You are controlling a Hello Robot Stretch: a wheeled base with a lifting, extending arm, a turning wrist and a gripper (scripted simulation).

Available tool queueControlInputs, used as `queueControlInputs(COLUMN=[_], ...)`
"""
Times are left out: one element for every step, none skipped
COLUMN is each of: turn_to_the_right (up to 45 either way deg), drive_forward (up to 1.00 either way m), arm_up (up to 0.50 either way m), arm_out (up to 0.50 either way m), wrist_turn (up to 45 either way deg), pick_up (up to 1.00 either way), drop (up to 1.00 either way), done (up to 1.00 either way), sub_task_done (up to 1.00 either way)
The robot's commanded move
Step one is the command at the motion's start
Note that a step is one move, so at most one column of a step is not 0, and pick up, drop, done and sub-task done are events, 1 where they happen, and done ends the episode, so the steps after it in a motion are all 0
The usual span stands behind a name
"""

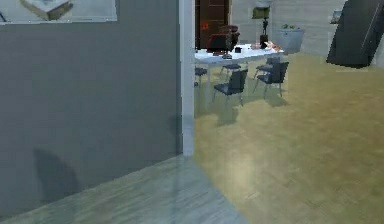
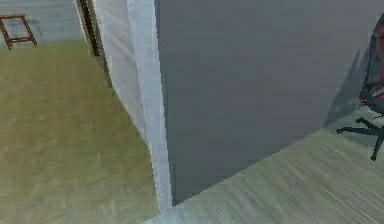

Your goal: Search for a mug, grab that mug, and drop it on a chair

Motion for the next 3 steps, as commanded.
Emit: queueControlInputs(turn_to_the_right=[27.0, 0.0, -3.0], drive_forward=[0.00, 0.65, 0.00], arm_up=[0.00, 0.00, 0.00], arm_out=[0.00, 0.00, 0.00], wrist_turn=[0.0, 0.0, 0.0], pick_up=[0.00, 0.00, 0.00], drop=[0.00, 0.00, 0.00], done=[0.00, 0.00, 0.00], sub_task_done=[0.00, 0.00, 0.00])
